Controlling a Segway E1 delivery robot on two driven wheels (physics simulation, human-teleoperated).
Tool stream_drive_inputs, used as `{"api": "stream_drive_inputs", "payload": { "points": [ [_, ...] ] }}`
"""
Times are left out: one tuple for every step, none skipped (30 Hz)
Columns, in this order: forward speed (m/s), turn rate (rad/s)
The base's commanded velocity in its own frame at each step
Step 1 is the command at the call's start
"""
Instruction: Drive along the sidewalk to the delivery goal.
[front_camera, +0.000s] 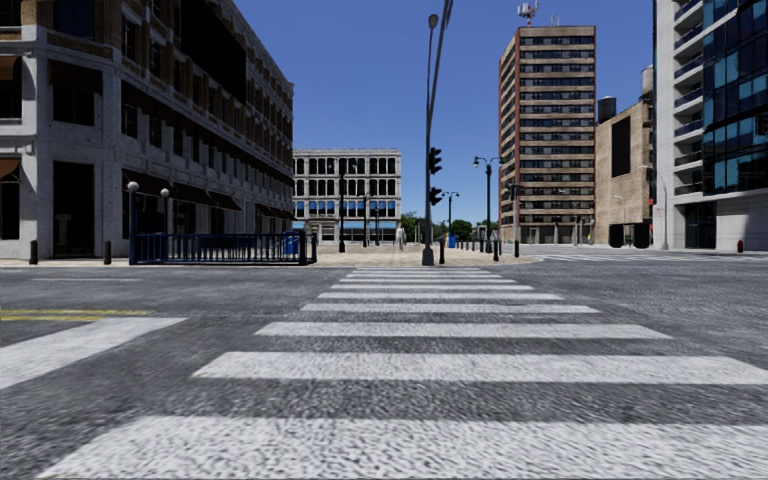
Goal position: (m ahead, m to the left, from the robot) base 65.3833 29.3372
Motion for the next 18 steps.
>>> {"api": "stream_drive_inputs", "payload": {
  "points": [
    [1.59, 0.00],
    [1.59, 0.00],
    [1.59, 0.00],
    [1.59, 0.00],
    [1.59, 0.00],
    [1.59, 0.00],
    [1.61, 0.00],
    [1.64, 0.00],
    [1.65, 0.00],
    [1.66, 0.00],
    [1.66, 0.00],
    [1.66, 0.00],
    [1.66, 0.00],
    [1.65, -0.04],
    [1.65, -0.06],
    [1.65, -0.14],
    [1.64, -0.20],
    [1.64, -0.20]
  ]
}}
